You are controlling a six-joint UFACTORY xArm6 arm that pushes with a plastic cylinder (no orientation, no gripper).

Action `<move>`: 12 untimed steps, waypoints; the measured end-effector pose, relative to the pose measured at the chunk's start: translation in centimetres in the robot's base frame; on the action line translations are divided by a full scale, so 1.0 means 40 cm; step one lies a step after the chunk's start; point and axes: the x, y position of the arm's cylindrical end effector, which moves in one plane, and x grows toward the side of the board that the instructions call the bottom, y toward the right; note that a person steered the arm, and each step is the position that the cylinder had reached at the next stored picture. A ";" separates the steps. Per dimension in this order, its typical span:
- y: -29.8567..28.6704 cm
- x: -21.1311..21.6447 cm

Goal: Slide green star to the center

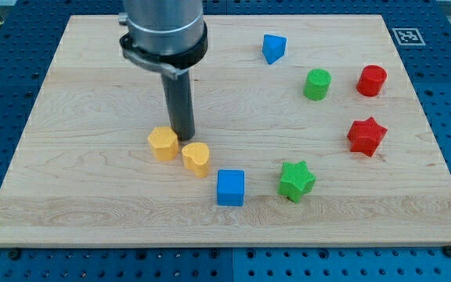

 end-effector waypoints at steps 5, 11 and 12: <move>0.389 0.087; 0.421 0.285; 0.421 0.248</move>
